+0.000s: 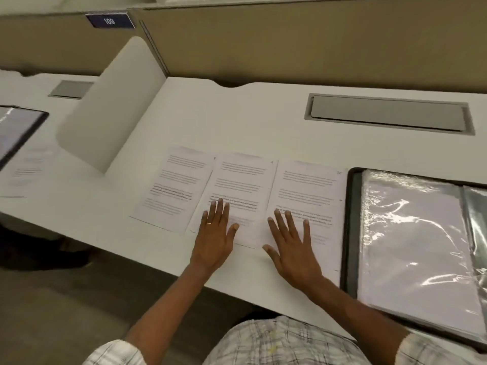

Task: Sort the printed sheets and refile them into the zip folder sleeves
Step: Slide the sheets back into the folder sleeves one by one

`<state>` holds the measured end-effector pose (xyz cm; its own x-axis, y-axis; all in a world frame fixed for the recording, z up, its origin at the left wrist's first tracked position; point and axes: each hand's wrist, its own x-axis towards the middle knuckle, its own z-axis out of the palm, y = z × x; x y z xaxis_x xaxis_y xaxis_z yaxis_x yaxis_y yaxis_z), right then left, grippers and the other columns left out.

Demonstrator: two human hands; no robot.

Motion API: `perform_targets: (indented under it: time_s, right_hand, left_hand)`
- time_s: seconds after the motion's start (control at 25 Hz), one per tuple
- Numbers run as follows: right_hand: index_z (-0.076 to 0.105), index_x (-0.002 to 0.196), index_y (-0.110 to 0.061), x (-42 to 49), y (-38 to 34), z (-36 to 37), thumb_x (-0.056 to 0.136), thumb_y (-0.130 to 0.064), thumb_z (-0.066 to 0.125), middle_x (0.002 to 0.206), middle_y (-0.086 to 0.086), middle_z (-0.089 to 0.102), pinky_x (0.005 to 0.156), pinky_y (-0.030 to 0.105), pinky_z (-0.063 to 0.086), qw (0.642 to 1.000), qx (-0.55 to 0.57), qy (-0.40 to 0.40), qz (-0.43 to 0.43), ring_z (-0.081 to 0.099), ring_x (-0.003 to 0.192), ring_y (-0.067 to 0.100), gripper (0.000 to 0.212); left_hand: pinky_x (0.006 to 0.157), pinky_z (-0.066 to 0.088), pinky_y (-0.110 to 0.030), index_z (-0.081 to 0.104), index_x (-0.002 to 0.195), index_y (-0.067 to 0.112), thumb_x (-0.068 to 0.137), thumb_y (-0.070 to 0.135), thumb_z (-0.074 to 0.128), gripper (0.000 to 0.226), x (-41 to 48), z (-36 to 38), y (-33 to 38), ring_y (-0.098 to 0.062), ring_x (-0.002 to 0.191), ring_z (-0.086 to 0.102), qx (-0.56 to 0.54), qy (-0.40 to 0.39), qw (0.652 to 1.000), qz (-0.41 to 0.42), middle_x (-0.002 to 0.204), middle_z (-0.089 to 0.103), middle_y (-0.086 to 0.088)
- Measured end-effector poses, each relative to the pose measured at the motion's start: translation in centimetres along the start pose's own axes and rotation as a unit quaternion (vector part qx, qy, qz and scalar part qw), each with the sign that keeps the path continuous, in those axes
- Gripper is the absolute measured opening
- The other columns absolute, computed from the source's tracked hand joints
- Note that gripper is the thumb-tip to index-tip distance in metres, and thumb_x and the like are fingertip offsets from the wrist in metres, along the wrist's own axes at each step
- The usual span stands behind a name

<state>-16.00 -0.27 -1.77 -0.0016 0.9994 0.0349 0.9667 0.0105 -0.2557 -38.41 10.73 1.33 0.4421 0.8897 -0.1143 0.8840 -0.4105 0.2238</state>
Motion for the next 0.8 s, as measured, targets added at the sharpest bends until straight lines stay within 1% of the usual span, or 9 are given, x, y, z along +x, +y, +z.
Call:
perform_targets:
  time_s: [0.12, 0.32, 0.44, 0.48, 0.56, 0.6, 0.68, 0.72, 0.8]
  right_hand:
    - [0.012, 0.164, -0.017, 4.1, -2.5, 0.3, 0.107, -0.059, 0.021, 0.172, 0.006, -0.002, 0.121, 0.066, 0.012, 0.999, -0.006, -0.03, -0.044, -0.003, 0.159, 0.028, 0.071]
    - [0.014, 0.163, -0.016, 10.1, -7.8, 1.2, 0.107, -0.059, 0.023, 0.172, 0.008, 0.001, 0.123, 0.064, 0.01, 0.997, -0.011, -0.01, -0.071, -0.003, 0.158, 0.028, 0.072]
    - [0.02, 0.162, -0.013, 13.4, -11.7, 2.3, 0.108, -0.056, 0.024, 0.171, 0.011, 0.003, 0.125, 0.06, 0.008, 0.999, -0.013, 0.006, -0.05, -0.002, 0.158, 0.029, 0.069]
    - [0.024, 0.161, -0.01, 14.7, -13.1, 2.9, 0.109, -0.052, 0.025, 0.171, 0.012, 0.006, 0.126, 0.058, 0.011, 0.999, -0.006, 0.016, -0.038, 0.0, 0.158, 0.031, 0.067]
    - [0.038, 0.155, -0.004, 16.5, -15.6, 4.3, 0.109, -0.041, 0.03, 0.168, 0.017, 0.016, 0.124, 0.053, 0.025, 0.999, 0.025, 0.03, -0.013, 0.012, 0.157, 0.035, 0.059]
    - [0.045, 0.149, -0.001, 17.1, -16.8, 5.1, 0.108, -0.034, 0.037, 0.166, 0.019, 0.024, 0.12, 0.051, 0.034, 0.998, 0.043, 0.044, -0.004, 0.022, 0.154, 0.037, 0.053]
    - [0.058, 0.137, 0.004, 18.8, -18.9, 6.0, 0.101, -0.019, 0.061, 0.156, 0.024, 0.042, 0.108, 0.048, 0.049, 0.994, 0.08, 0.061, 0.039, 0.045, 0.141, 0.042, 0.043]
    - [0.061, 0.132, 0.004, 19.4, -19.9, 6.2, 0.095, -0.014, 0.069, 0.149, 0.024, 0.051, 0.102, 0.048, 0.054, 0.991, 0.095, 0.066, 0.07, 0.054, 0.132, 0.043, 0.042]
    - [0.061, 0.131, 0.002, 20.1, -21.8, 6.0, 0.092, -0.011, 0.074, 0.138, 0.022, 0.059, 0.094, 0.049, 0.058, 0.98, 0.14, 0.055, 0.132, 0.061, 0.12, 0.041, 0.043]
  left_hand:
    - [0.13, -0.005, -0.041, -0.003, 0.165, 0.019, 0.102, 0.064, 0.005, 0.077, 0.5, -0.9, -4.8, -0.015, 0.158, -0.016, 0.003, -0.01, 0.999, -0.039, 0.171, -0.013, 0.001]
    - [0.127, -0.01, -0.037, -0.002, 0.164, 0.018, 0.1, 0.066, 0.005, 0.08, 3.1, -2.4, -12.3, -0.016, 0.158, -0.015, -0.002, 0.014, 0.998, -0.063, 0.172, -0.012, 0.001]
    - [0.128, -0.009, -0.038, 0.002, 0.165, 0.016, 0.1, 0.065, 0.007, 0.081, 5.6, -2.8, -17.4, -0.017, 0.158, -0.012, -0.014, 0.005, 0.998, -0.057, 0.172, -0.008, -0.001]
    - [0.128, -0.008, -0.04, 0.005, 0.165, 0.014, 0.1, 0.063, 0.009, 0.082, 6.7, -3.2, -19.0, -0.018, 0.159, -0.009, -0.023, 0.0, 0.998, -0.053, 0.173, -0.005, -0.002]
    - [0.13, -0.003, -0.045, 0.013, 0.164, 0.01, 0.102, 0.06, 0.013, 0.081, 8.3, -3.8, -22.2, -0.023, 0.16, -0.004, -0.041, -0.01, 0.998, -0.056, 0.173, 0.002, -0.007]
    - [0.13, 0.0, -0.048, 0.016, 0.164, 0.009, 0.103, 0.059, 0.017, 0.078, 8.8, -4.1, -23.7, -0.026, 0.16, -0.003, -0.045, -0.018, 0.997, -0.063, 0.173, 0.004, -0.009]
    - [0.127, 0.006, -0.056, 0.019, 0.164, 0.01, 0.107, 0.056, 0.026, 0.074, 10.0, -4.6, -26.2, -0.034, 0.159, 0.001, -0.041, -0.043, 0.995, -0.082, 0.173, 0.006, -0.013]
    - [0.126, 0.012, -0.059, 0.021, 0.163, 0.01, 0.106, 0.057, 0.03, 0.074, 10.3, -4.9, -27.0, -0.038, 0.159, 0.005, -0.036, -0.056, 0.994, -0.091, 0.172, 0.007, -0.015]
    - [0.121, 0.024, -0.06, 0.024, 0.162, 0.009, 0.104, 0.058, 0.041, 0.078, 10.9, -5.6, -28.4, -0.042, 0.156, 0.015, -0.031, -0.064, 0.994, -0.084, 0.171, 0.011, -0.017]
